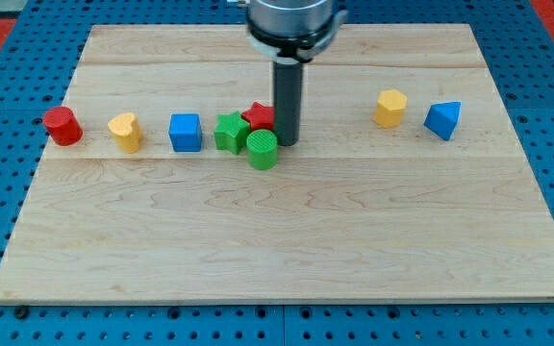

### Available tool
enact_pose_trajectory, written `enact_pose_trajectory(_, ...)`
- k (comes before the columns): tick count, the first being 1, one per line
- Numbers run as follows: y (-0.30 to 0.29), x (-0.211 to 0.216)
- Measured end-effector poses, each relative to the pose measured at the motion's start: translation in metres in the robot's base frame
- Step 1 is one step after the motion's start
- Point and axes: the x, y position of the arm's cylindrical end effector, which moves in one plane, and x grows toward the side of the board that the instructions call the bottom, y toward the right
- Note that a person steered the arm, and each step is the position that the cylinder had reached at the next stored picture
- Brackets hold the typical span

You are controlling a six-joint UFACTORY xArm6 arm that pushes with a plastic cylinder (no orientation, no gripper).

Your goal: Push the green circle into the blue cube

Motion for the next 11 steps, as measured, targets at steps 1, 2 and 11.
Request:
enact_pose_trajectory(1, 0.000, -0.006)
enact_pose_trajectory(2, -0.028, -0.024)
enact_pose_trajectory(11, -0.089, 0.017)
